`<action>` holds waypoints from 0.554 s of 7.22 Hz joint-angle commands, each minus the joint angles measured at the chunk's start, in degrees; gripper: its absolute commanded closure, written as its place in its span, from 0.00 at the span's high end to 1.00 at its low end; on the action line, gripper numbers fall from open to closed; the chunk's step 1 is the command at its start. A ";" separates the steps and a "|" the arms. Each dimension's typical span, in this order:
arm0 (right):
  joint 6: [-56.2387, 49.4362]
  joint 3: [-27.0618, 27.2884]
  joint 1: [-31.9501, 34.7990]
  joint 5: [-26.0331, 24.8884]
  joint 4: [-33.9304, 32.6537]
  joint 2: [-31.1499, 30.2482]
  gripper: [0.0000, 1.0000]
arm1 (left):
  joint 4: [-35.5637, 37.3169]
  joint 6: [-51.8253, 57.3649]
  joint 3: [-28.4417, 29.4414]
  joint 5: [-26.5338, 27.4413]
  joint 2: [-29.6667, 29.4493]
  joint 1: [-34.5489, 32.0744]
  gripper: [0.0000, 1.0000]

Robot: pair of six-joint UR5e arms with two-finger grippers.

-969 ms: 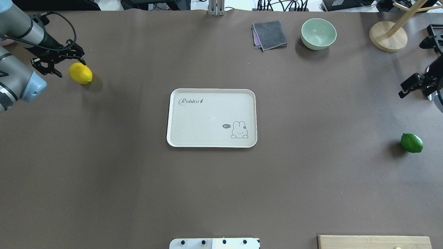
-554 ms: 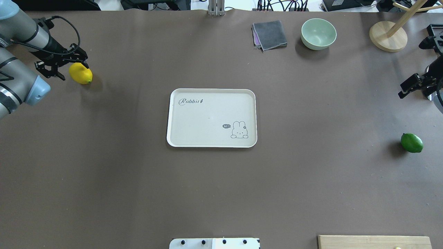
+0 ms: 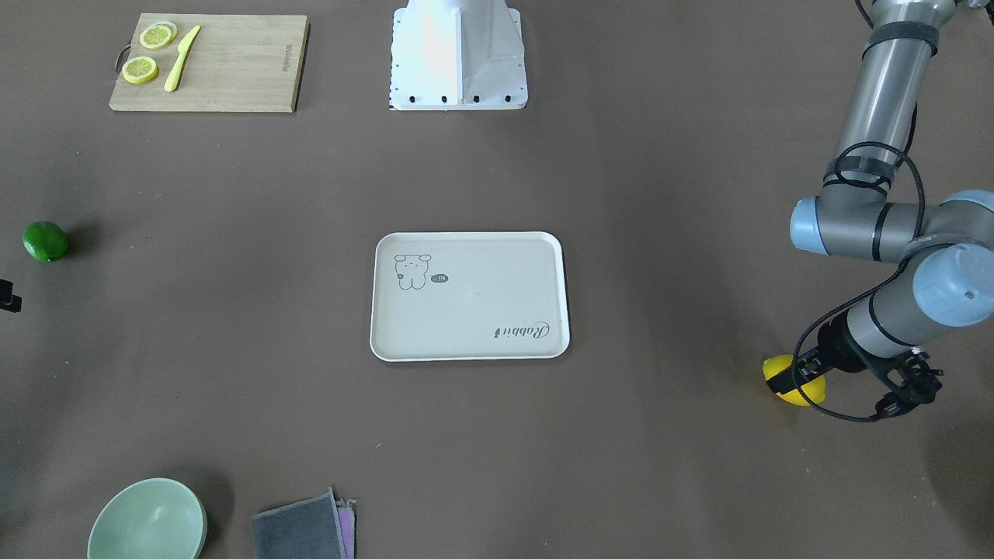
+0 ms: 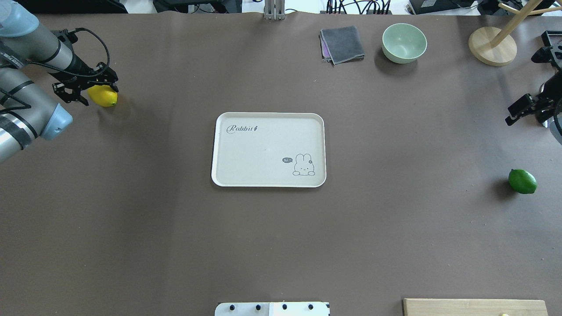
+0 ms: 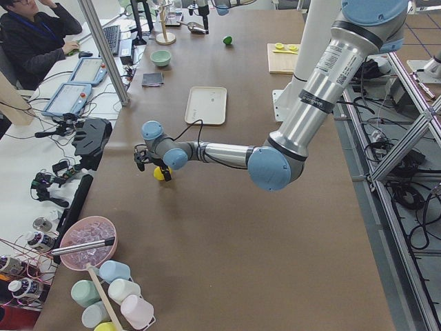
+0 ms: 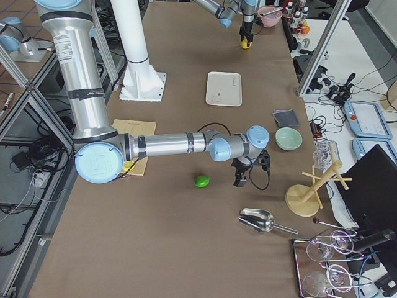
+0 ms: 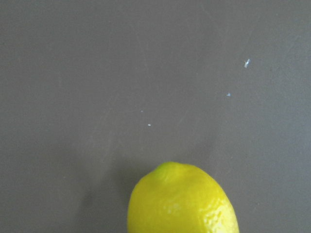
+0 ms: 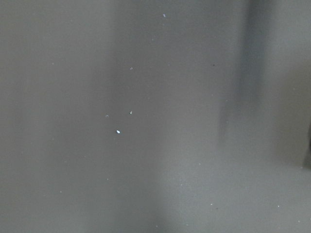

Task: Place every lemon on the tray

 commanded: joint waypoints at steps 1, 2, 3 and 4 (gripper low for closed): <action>0.00 -0.10 -0.01 -0.09 0.00 0.03 1.00 | -0.81 0.07 -0.10 1.46 -0.16 1.03 0.59; 0.00 -0.10 -0.01 -0.09 0.00 0.03 1.00 | -0.81 0.16 -0.19 1.46 -0.16 1.04 0.07; 0.00 -0.01 -0.01 -0.09 0.09 0.03 1.00 | -0.81 0.33 -0.62 1.29 -0.07 0.86 0.00; 0.00 -0.01 -0.01 -0.09 0.09 0.03 1.00 | -0.55 0.07 -1.93 0.94 -0.24 0.86 0.00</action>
